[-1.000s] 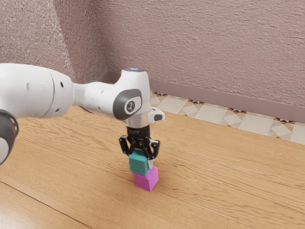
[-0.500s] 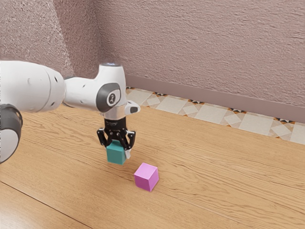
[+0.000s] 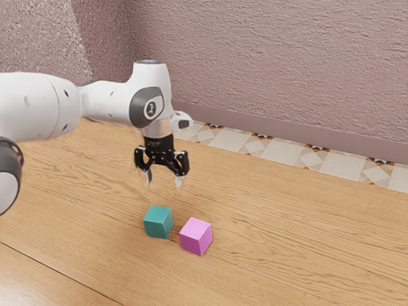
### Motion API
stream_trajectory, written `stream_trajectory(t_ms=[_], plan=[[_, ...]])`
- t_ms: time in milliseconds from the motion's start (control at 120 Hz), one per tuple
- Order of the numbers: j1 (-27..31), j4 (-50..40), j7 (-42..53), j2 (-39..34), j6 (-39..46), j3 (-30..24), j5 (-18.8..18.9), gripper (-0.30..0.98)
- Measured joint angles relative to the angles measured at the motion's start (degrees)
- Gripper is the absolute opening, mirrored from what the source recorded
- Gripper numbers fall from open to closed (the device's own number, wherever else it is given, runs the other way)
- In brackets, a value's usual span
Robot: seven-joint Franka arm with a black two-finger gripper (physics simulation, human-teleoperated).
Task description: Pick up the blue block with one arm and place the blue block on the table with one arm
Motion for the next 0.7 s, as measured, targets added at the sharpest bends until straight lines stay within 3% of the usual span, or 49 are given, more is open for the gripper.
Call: stream_trajectory(t_ms=[225, 383, 525, 700], plan=[[-0.2, 17.0, 0.7, -2.4, -13.8, 0.1, 6.0, 0.67], [-1.9, 22.7, 0.9, -4.0, -20.6, -0.1, 10.8, 0.68], [-1.8, 27.7, 1.1, -4.4, -25.1, 0.3, 12.7, 0.68], [-2.0, 26.7, 1.1, -4.3, -28.1, 0.2, 14.3, 0.68]])
